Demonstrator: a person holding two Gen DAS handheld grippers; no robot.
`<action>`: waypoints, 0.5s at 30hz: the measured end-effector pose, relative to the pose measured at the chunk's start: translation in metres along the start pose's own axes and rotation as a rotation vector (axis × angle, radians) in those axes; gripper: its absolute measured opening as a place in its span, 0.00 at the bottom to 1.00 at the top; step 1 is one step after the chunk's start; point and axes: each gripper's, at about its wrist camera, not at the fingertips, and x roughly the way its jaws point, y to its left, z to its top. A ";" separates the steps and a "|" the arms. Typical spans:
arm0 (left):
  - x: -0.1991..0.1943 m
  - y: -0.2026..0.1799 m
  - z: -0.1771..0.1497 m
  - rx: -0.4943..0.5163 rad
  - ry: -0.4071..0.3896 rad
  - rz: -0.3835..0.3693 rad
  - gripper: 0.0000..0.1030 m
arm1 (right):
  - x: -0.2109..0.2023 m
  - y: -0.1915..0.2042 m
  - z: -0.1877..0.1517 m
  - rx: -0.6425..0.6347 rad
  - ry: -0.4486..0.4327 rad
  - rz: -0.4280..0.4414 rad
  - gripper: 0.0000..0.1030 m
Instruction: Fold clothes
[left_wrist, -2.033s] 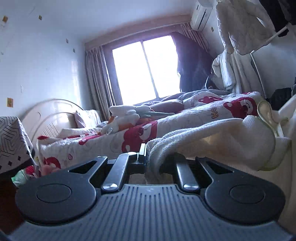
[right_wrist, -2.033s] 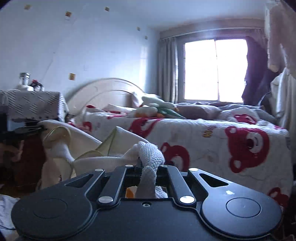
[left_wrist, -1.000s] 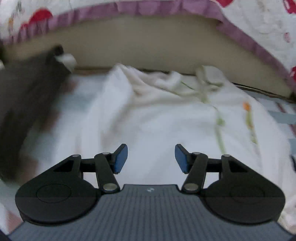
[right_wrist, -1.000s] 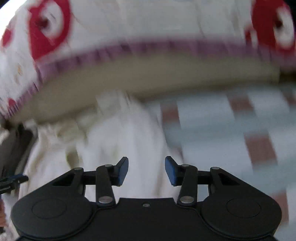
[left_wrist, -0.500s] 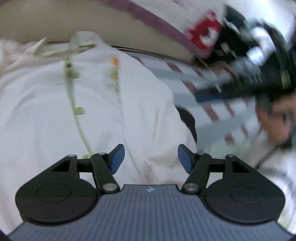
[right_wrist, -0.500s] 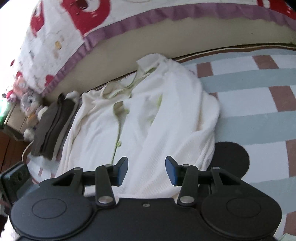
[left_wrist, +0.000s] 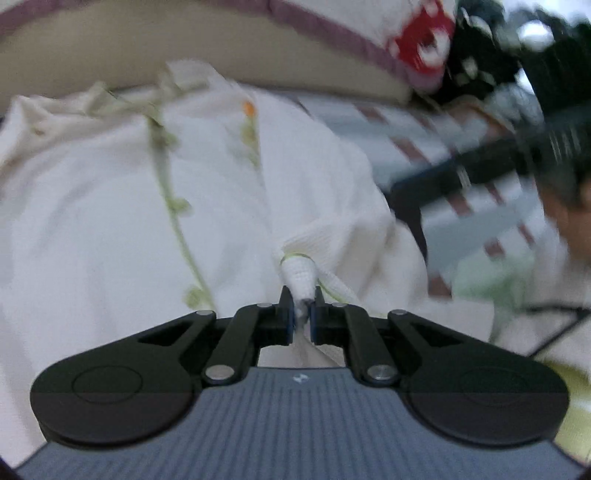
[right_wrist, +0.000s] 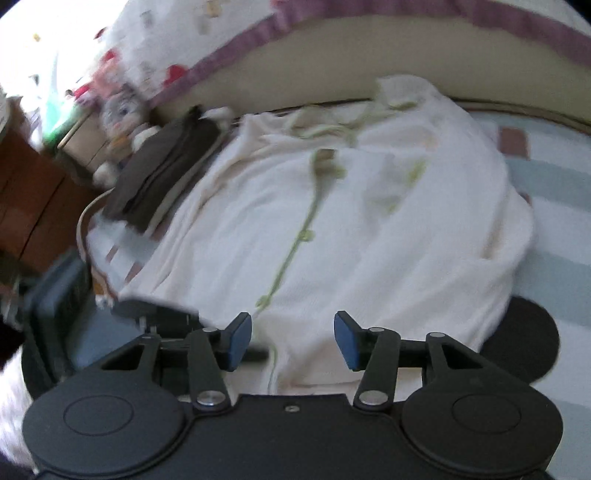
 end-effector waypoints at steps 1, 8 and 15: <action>-0.008 0.001 0.002 0.019 -0.035 0.004 0.07 | -0.002 0.006 0.000 -0.038 -0.015 -0.002 0.53; -0.048 0.011 0.010 0.092 -0.176 -0.003 0.07 | -0.024 0.054 -0.009 -0.352 -0.235 -0.111 0.53; -0.058 0.000 0.013 0.162 -0.230 -0.028 0.07 | 0.012 0.075 -0.023 -0.616 -0.130 -0.313 0.54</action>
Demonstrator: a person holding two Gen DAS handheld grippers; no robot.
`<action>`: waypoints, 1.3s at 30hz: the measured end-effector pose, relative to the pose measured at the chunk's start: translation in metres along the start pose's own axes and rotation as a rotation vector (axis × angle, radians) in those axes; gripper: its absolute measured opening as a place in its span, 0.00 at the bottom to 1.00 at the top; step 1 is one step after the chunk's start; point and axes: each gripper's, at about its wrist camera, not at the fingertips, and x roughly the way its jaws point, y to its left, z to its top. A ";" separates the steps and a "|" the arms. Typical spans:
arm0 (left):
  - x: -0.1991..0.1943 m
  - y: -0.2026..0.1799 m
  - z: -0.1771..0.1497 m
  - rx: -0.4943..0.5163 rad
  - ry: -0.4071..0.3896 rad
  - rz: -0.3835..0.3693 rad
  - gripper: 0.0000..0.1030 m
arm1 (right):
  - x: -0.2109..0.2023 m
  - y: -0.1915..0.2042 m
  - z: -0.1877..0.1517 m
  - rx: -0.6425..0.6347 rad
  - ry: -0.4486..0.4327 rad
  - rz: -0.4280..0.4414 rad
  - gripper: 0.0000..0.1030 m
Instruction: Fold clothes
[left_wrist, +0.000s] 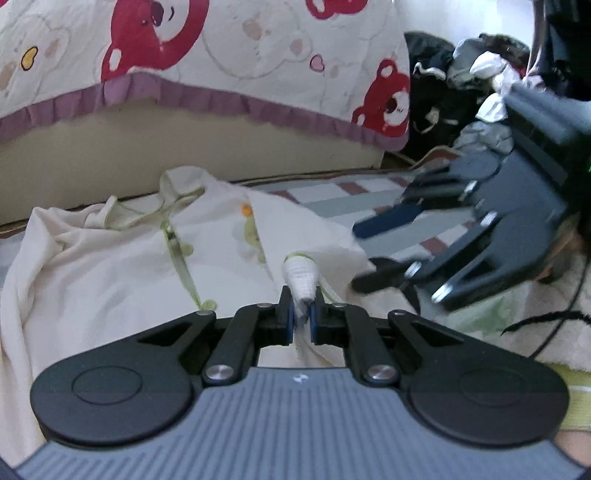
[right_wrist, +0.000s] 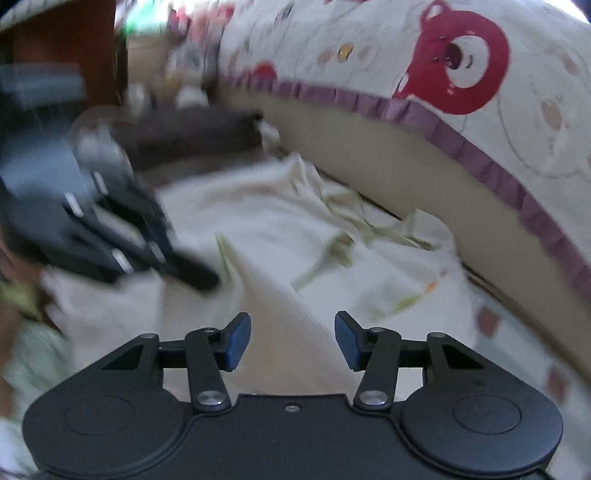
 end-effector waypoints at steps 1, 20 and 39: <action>0.000 0.000 -0.001 -0.012 -0.013 -0.008 0.07 | 0.006 0.004 -0.001 -0.030 0.030 -0.028 0.55; 0.015 0.014 -0.013 -0.140 -0.016 -0.034 0.42 | -0.020 -0.104 -0.014 0.357 -0.015 -0.293 0.02; 0.065 0.029 -0.038 -0.202 0.197 0.054 0.42 | -0.067 -0.383 -0.162 0.885 0.047 -0.871 0.03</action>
